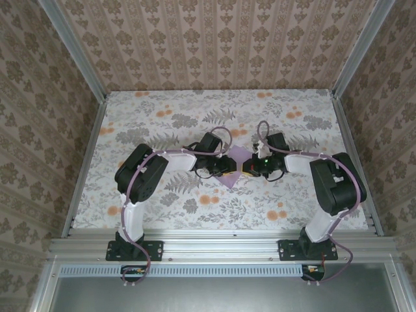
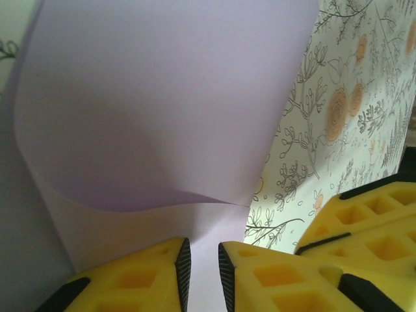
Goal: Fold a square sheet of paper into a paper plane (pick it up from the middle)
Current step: Fold the triangle a second time at the center of the table.
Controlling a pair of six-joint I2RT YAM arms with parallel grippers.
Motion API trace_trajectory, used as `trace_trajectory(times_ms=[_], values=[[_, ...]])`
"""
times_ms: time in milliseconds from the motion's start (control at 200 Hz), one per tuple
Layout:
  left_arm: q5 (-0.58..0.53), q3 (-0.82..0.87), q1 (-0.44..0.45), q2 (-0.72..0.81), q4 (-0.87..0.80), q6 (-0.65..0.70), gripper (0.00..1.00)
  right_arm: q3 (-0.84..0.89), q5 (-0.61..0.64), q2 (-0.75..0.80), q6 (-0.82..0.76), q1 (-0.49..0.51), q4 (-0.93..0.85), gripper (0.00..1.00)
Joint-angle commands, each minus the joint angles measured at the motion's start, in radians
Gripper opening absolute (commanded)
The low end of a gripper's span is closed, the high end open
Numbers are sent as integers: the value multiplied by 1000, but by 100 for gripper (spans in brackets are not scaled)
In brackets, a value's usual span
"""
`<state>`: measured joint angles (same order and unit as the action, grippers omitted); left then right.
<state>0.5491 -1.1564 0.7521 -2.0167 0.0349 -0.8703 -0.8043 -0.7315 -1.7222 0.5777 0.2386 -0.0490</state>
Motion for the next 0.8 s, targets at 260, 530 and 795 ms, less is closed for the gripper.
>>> trace_trajectory(times_ms=[260, 530, 795], values=[[-16, 18, 0, -10, -38, 13, 24, -82, 0, -100, -11, 27, 3, 1], [-13, 15, -6, -1, -28, 11, 24, -126, 60, -148, -76, 37, -75, 1], [0, 13, -7, 18, -16, 11, 25, -168, 122, -189, -140, 43, -155, 1]])
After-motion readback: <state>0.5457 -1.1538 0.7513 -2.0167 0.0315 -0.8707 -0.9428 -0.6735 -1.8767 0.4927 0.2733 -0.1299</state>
